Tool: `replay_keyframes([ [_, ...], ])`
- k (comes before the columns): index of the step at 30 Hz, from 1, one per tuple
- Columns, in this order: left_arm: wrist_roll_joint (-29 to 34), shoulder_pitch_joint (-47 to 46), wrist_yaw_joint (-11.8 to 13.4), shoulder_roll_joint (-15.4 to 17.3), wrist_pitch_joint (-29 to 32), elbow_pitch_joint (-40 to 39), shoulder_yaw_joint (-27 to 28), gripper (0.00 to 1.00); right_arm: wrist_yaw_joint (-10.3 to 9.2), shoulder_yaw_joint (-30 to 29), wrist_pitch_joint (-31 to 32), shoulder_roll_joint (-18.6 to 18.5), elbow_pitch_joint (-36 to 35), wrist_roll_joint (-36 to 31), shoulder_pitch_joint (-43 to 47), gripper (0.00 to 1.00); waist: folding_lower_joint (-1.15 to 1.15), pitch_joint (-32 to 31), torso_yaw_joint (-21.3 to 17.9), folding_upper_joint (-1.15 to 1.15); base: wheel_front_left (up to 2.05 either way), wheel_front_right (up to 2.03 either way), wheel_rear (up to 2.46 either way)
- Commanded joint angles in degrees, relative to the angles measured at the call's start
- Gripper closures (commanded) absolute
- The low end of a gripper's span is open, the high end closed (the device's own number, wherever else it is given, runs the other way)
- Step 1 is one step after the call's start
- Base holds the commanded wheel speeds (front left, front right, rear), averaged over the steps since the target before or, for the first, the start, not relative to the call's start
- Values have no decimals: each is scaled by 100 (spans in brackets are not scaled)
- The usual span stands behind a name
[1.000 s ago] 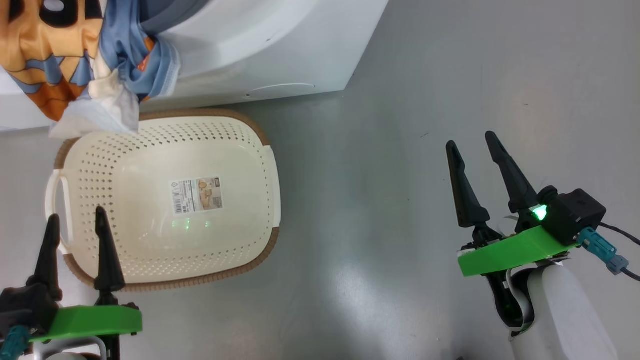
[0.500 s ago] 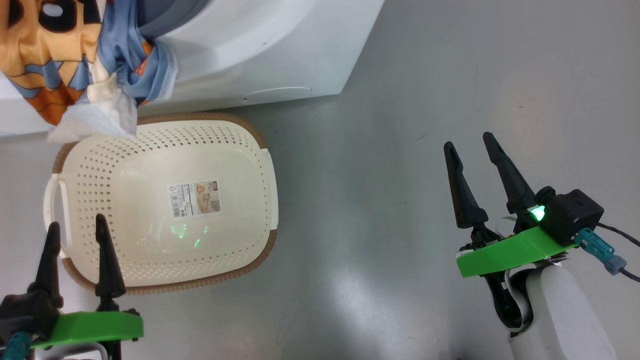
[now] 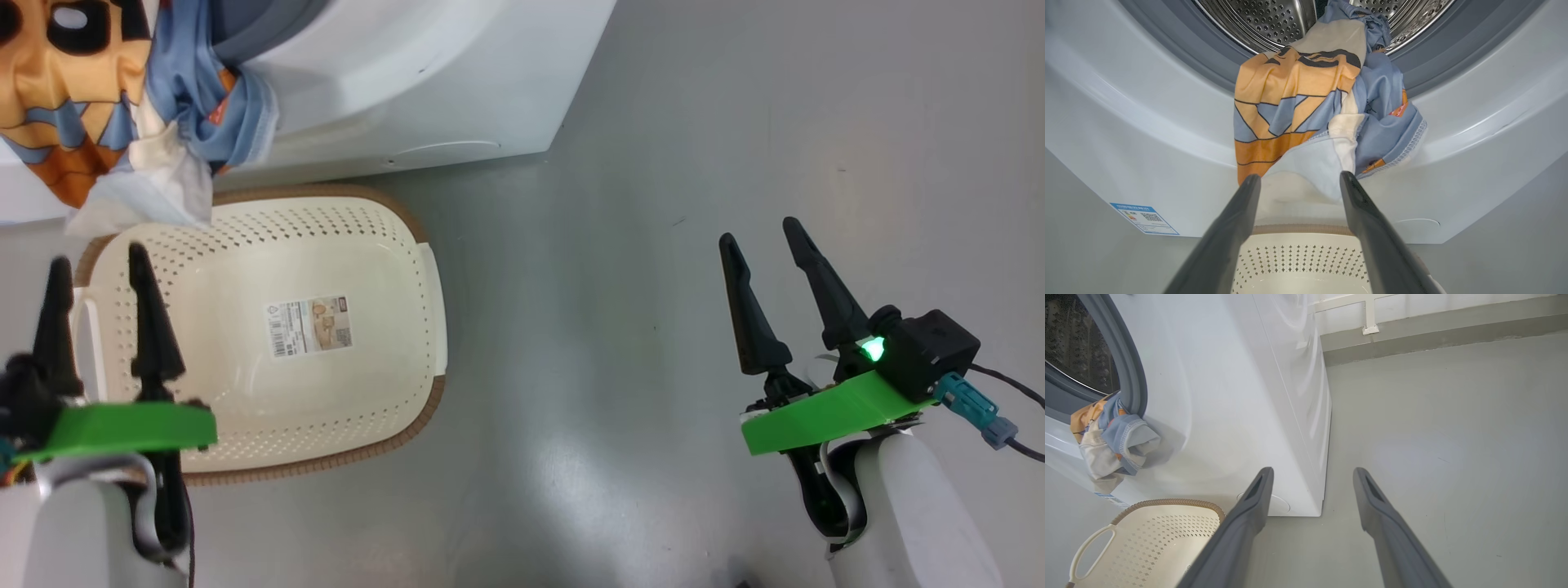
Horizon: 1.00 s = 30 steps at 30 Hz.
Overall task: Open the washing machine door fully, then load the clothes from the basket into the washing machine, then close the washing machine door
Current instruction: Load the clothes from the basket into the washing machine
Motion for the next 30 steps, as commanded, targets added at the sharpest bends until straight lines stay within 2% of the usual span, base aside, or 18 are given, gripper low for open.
replay_keyframes([
  [1, -36, -118, -50, 168, 29, -23, 140, 0, 9, 159, -27, 27, -116, 69, 142, 0, 0, 9, -25, 0, 0, 0, 0],
  [19, -667, -1579, -250, 547, 616, 1419, 113, 0, 9, 111, -27, 27, -200, 120, 168, 0, 0, 207, -139, 0, 0, 0, 0],
  [30, -1089, -2221, -354, 714, 661, 1961, -380, 0, 9, 102, -27, 27, -246, 147, 153, 0, 0, 398, -156, 0, 0, 0, 0],
])
